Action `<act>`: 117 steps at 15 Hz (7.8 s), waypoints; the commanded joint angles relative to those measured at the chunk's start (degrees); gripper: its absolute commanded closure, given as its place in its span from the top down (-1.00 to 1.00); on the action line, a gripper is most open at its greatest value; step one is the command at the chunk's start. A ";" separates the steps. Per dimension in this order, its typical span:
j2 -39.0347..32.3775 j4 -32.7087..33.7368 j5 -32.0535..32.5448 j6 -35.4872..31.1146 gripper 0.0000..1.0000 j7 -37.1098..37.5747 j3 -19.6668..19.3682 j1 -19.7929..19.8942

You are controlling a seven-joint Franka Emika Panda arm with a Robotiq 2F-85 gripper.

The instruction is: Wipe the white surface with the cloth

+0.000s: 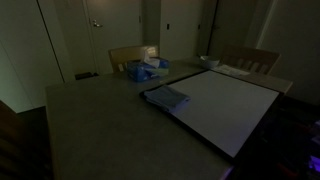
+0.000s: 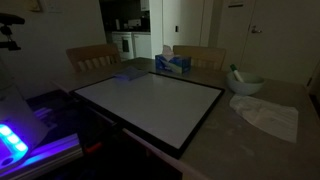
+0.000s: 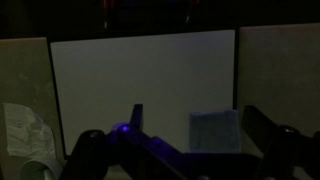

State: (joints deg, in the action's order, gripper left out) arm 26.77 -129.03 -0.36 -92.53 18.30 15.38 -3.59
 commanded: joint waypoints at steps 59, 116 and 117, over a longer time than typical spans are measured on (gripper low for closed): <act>-66.05 40.20 2.12 -2.91 1.00 10.47 -7.26 -17.77; -68.65 33.19 -6.53 -20.99 1.00 -18.30 -8.24 -3.86; -68.26 32.48 -6.44 -21.66 1.00 -17.37 -8.59 -3.92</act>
State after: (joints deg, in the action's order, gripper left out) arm -42.89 -93.48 -6.13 -111.36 -0.94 7.64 -7.65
